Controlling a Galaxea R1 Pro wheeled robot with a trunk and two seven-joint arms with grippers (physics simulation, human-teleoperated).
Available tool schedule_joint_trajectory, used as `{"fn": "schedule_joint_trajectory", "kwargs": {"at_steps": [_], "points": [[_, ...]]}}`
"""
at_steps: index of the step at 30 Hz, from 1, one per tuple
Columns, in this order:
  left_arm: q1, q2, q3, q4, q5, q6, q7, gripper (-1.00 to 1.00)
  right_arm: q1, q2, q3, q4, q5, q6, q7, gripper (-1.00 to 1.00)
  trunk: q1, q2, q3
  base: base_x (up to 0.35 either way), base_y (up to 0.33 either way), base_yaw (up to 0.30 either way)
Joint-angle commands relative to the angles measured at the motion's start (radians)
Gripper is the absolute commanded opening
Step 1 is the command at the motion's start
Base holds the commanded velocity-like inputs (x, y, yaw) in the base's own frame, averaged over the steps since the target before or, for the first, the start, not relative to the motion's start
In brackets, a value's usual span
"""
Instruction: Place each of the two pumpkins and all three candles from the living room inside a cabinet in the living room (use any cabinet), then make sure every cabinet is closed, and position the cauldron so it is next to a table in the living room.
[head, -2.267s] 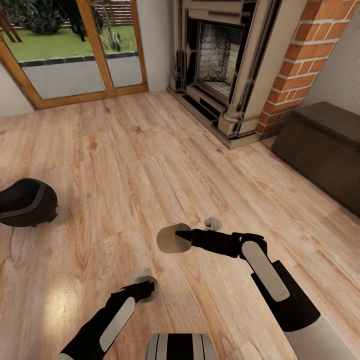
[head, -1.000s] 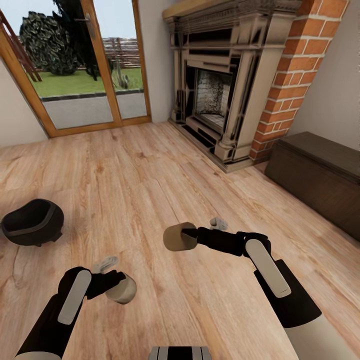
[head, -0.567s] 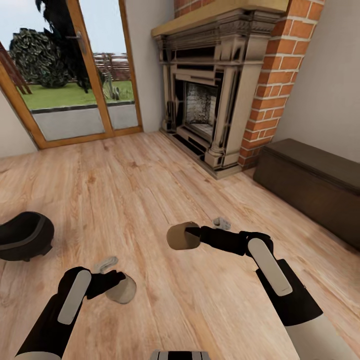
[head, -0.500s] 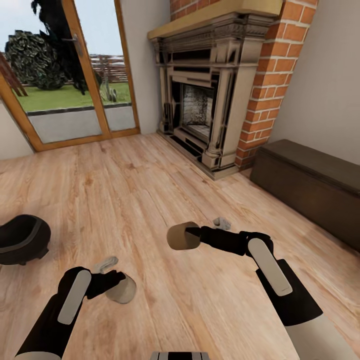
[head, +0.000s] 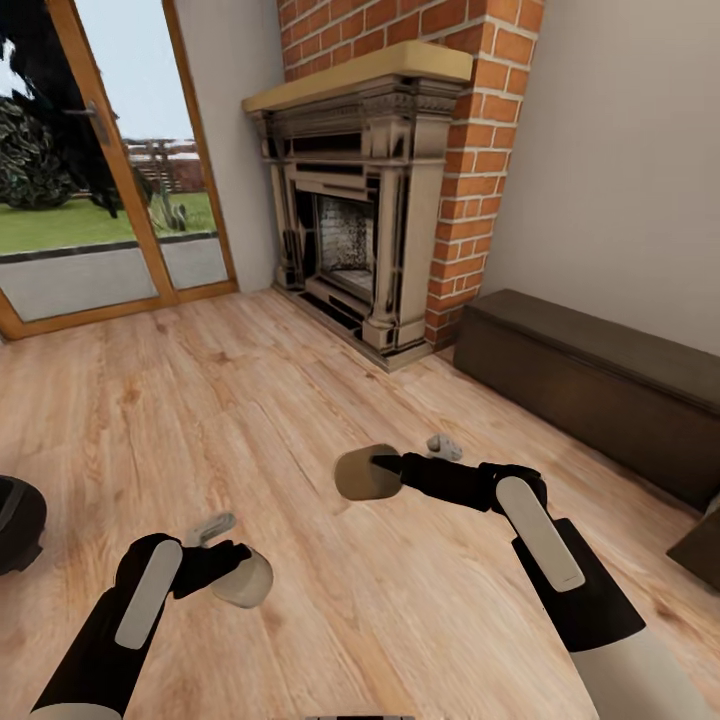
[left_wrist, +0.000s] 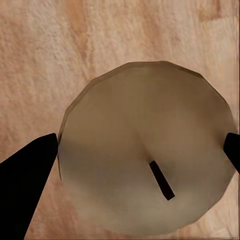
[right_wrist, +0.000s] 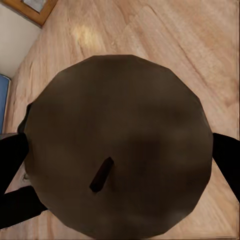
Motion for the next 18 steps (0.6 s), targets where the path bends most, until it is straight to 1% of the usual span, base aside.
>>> {"fn": "schedule_joint_trajectory", "kwargs": {"at_steps": [1,6,13,16,18], "points": [[0.000,0.000,0.000,-0.001,0.012,0.003,0.009,-1.00,-0.001,-0.001,0.002,0.002,-0.021,0.000,-0.010,-1.00,-0.001,0.000,0.002,-0.173,0.000,-0.222],[0.000,0.001,0.002,-0.001,0.011,0.003,0.009,-1.00,-0.001,-0.001,0.000,0.022,-0.050,-0.001,-0.010,-1.00,-0.003,0.001,0.015,-0.063,0.000,-0.137],[0.000,0.000,0.002,-0.001,0.011,0.003,0.009,-1.00,-0.001,-0.001,0.000,0.034,-0.055,-0.001,-0.010,-1.00,-0.007,0.003,0.031,-0.003,0.000,-0.080],[0.000,0.000,0.002,-0.001,0.010,0.003,0.009,-1.00,-0.001,-0.001,0.000,0.039,-0.057,-0.001,-0.010,-1.00,-0.018,0.024,0.035,-0.042,0.000,-0.077],[0.000,0.000,0.002,-0.001,0.010,0.003,0.009,-1.00,-0.001,-0.001,0.000,0.041,-0.057,-0.001,-0.010,-1.00,-0.026,0.038,0.038,-0.214,0.000,-0.077]]}}
